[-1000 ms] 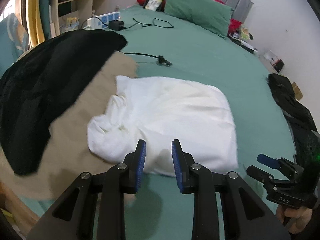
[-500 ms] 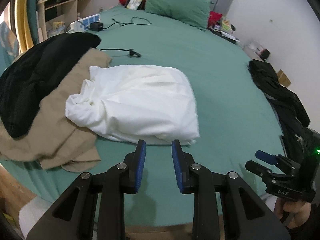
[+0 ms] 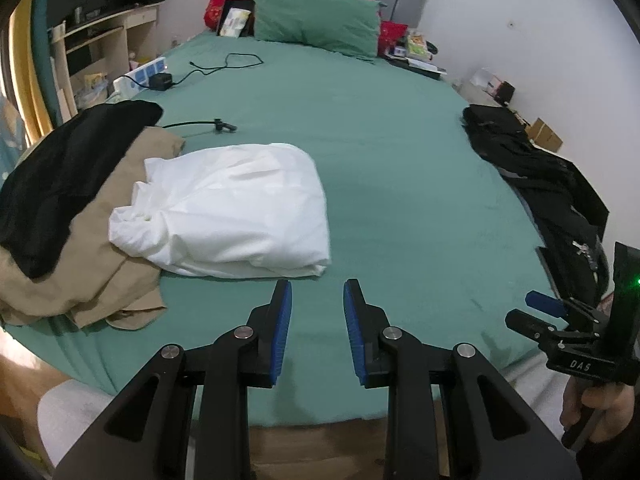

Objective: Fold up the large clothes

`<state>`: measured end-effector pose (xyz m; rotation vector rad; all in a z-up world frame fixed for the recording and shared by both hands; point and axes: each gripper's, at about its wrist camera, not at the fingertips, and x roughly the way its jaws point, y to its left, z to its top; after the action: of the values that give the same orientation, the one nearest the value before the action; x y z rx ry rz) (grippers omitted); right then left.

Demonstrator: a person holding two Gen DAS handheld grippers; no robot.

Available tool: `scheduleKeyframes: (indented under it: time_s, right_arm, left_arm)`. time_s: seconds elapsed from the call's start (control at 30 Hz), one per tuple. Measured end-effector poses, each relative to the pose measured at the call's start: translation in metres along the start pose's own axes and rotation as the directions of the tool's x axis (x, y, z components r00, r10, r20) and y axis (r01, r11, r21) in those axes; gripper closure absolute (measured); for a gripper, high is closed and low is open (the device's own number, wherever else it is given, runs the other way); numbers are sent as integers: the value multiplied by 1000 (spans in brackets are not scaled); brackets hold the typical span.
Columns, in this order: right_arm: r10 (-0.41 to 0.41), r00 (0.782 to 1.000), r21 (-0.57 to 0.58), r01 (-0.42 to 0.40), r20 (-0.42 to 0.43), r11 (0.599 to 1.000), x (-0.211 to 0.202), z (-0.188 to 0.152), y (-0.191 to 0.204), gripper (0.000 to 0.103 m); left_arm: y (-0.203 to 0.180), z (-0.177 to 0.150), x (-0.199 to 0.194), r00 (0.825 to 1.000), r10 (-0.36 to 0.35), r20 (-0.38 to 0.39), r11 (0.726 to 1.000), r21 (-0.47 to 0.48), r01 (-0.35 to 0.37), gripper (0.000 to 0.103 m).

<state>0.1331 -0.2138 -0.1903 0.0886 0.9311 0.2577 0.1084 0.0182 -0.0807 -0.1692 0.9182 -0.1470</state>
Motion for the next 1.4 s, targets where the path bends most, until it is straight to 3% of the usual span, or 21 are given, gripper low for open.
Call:
scheduleKeyframes:
  time_s: [0.37,0.57,0.6,0.67,0.77,0.9,0.97,1.27,1.33,1.4]
  right_arm:
    - [-59,996,81,53,72,995,-49,5,-30,19]
    - [-105,986,85,95,128,992,-76,15,-34,17]
    - [-114,983,89,102,143,991,-81,17,-34,17]
    - [-127,977,89,113,172,990,-92,22,-32,17]
    - [-144,966,70,132,213,989,-107,29,-26,16]
    - [-160,950,47,153,268,987,-129,39,-16,15]
    - [-165,940,35,161,298,986,-140,43,-11,15]
    - [-133,895,-16,155,426,988,-187,58,16,10]
    - [-133,880,-21,161,457,987,-196,59,23,9]
    - [-135,862,-24,168,489,985,-204,58,27,9]
  left_arm:
    - [-40,11,-32,998,-35,56,996,78,31,74]
    - [-60,24,-59,989,29,143,993,106,-44,73]
    - [-63,26,-63,986,40,163,992,111,-59,71]
    - [-66,29,-71,980,41,196,991,115,-64,51]
    - [-70,34,-86,970,9,244,992,120,-40,45]
    - [-77,41,-105,955,18,295,990,132,-59,39]
    - [-79,44,-114,947,21,320,990,128,-65,34]
    - [-85,52,-161,892,22,451,989,121,-85,33]
    - [-86,51,-173,871,19,491,988,121,-90,33]
    - [-87,49,-183,839,12,544,988,122,-94,33]
